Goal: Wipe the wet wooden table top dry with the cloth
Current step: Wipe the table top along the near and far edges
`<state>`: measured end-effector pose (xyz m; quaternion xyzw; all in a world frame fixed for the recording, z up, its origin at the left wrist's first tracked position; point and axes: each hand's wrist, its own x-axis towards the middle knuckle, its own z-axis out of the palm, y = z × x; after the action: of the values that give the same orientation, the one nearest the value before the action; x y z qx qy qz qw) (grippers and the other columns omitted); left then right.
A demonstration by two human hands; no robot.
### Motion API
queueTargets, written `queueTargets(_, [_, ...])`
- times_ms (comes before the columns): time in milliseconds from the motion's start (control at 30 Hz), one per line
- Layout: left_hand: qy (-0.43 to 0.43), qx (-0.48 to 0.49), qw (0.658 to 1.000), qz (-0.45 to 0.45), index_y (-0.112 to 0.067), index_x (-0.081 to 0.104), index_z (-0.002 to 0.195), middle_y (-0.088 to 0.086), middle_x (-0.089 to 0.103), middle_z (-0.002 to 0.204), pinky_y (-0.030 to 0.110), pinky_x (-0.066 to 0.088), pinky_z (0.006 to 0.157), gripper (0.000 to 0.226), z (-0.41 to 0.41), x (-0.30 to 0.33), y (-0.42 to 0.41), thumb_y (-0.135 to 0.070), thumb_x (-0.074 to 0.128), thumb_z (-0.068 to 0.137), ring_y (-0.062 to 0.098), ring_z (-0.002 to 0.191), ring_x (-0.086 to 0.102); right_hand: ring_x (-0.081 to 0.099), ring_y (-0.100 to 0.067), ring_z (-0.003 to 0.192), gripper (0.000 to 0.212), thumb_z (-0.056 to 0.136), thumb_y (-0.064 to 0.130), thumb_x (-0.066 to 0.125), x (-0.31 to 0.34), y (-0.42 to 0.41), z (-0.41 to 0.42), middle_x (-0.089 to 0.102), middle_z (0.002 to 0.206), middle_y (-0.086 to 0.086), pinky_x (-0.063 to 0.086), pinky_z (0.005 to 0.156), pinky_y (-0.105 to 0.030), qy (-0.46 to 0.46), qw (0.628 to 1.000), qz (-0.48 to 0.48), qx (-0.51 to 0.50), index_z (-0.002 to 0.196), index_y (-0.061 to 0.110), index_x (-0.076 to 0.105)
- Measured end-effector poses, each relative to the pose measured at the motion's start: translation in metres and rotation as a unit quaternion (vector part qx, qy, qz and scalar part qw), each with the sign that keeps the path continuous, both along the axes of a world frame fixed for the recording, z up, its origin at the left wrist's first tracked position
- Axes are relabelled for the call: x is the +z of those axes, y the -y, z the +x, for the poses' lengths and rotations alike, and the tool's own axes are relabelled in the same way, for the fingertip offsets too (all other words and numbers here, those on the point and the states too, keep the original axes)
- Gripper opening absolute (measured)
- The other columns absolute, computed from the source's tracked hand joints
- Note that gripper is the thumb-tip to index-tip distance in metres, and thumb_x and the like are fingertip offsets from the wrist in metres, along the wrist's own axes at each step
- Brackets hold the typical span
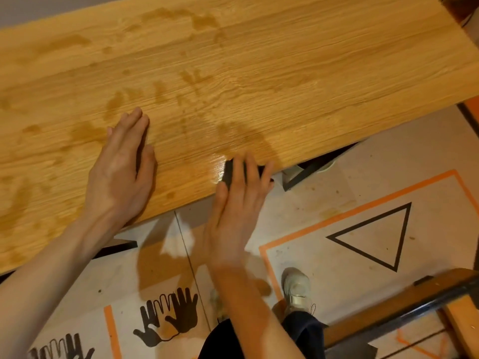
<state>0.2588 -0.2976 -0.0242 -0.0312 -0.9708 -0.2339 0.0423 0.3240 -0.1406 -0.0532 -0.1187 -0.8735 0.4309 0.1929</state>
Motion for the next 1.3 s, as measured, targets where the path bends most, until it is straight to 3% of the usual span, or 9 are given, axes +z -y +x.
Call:
queueTargets(100, [0.008, 0.005, 1.0, 0.0, -0.007, 0.036, 0.156, 0.005, 0.03, 0.166, 0.037, 0.014, 0.129, 0.05, 0.0, 0.0, -0.002, -0.018, 0.041, 0.108, 0.017, 0.156, 0.019, 0.012, -0.028, 0.149, 0.042, 0.106, 0.028, 0.028, -0.002, 0.03, 0.017, 0.035, 0.152, -0.006, 0.017, 0.12, -0.049, 0.006, 0.995, 0.068, 0.069, 0.143, 0.011, 0.036])
queueTargets(233, [0.004, 0.006, 1.0, 0.004, -0.008, 0.036, 0.156, 0.002, 0.028, 0.166, 0.041, 0.019, 0.128, 0.05, 0.004, 0.003, -0.005, -0.019, 0.04, 0.108, 0.013, 0.155, 0.019, 0.026, -0.029, 0.144, 0.045, 0.107, 0.031, 0.02, 0.006, -0.029, 0.0, 0.046, 0.146, -0.011, 0.017, 0.12, -0.048, 0.003, 0.974, 0.145, 0.172, 0.14, 0.008, 0.04])
queueTargets(433, [-0.006, -0.007, 1.0, -0.013, -0.006, 0.035, 0.156, 0.004, 0.027, 0.167, 0.027, 0.009, 0.128, 0.049, 0.003, 0.0, -0.001, -0.021, 0.037, 0.11, 0.013, 0.155, 0.017, 0.026, -0.018, 0.146, 0.039, 0.102, 0.025, 0.048, 0.027, -0.155, -0.043, 0.047, 0.146, -0.004, 0.027, 0.117, -0.047, 0.035, 0.999, 0.017, -0.005, 0.138, 0.009, 0.053])
queueTargets(567, [0.001, -0.007, 1.0, -0.01, -0.005, 0.035, 0.156, 0.005, 0.027, 0.167, 0.031, 0.01, 0.128, 0.049, 0.001, -0.001, 0.0, -0.021, 0.036, 0.11, 0.016, 0.155, 0.019, 0.026, -0.013, 0.145, 0.038, 0.102, 0.025, 0.049, 0.034, -0.106, -0.042, 0.049, 0.146, -0.003, 0.027, 0.118, -0.042, 0.059, 0.996, 0.038, -0.05, 0.136, 0.009, 0.054])
queueTargets(767, [-0.004, -0.004, 1.0, -0.005, -0.006, 0.036, 0.156, 0.005, 0.03, 0.166, 0.041, 0.022, 0.126, 0.051, 0.0, -0.001, -0.002, -0.025, 0.032, 0.109, 0.017, 0.154, 0.023, 0.05, -0.026, 0.131, 0.033, 0.097, 0.016, 0.051, 0.037, -0.003, -0.022, 0.061, 0.132, -0.012, 0.038, 0.112, -0.044, 0.012, 0.966, 0.189, 0.175, 0.124, 0.003, 0.063])
queueTargets(900, [-0.003, -0.007, 1.0, -0.005, -0.006, 0.036, 0.156, 0.005, 0.029, 0.166, 0.042, 0.023, 0.126, 0.049, 0.002, -0.001, -0.004, -0.024, 0.033, 0.11, 0.014, 0.154, 0.021, 0.041, -0.022, 0.138, 0.033, 0.093, 0.017, 0.061, 0.043, -0.062, -0.052, 0.057, 0.136, -0.006, 0.028, 0.118, -0.037, 0.049, 0.936, 0.103, 0.332, 0.126, 0.01, 0.062])
queueTargets(1067, [-0.001, -0.007, 1.0, -0.007, -0.006, 0.037, 0.156, 0.005, 0.03, 0.166, 0.041, 0.022, 0.127, 0.052, 0.001, -0.001, -0.002, -0.026, 0.032, 0.109, 0.015, 0.154, 0.021, 0.029, -0.013, 0.144, 0.033, 0.091, 0.024, 0.066, 0.063, -0.164, -0.115, 0.056, 0.137, 0.003, 0.005, 0.122, -0.047, 0.13, 0.989, -0.002, 0.076, 0.123, 0.015, 0.066])
queueTargets(1167, [0.004, -0.007, 1.0, -0.009, -0.005, 0.036, 0.156, 0.006, 0.029, 0.166, 0.034, 0.014, 0.128, 0.052, 0.0, -0.001, -0.001, -0.026, 0.032, 0.108, 0.017, 0.155, 0.021, 0.019, -0.015, 0.148, 0.037, 0.101, 0.029, 0.048, 0.061, -0.146, -0.114, 0.046, 0.148, 0.004, -0.007, 0.121, -0.047, 0.138, 0.988, 0.066, 0.016, 0.135, 0.016, 0.056])
queueTargets(1300, [-0.003, -0.005, 1.0, 0.0, -0.006, 0.037, 0.156, 0.005, 0.03, 0.165, 0.031, 0.013, 0.128, 0.051, 0.002, 0.0, -0.003, -0.024, 0.035, 0.107, 0.017, 0.155, 0.022, 0.012, -0.018, 0.149, 0.04, 0.105, 0.026, 0.035, 0.048, -0.07, -0.069, 0.036, 0.154, 0.003, -0.005, 0.122, -0.043, 0.105, 0.963, 0.152, 0.195, 0.142, 0.017, 0.047])
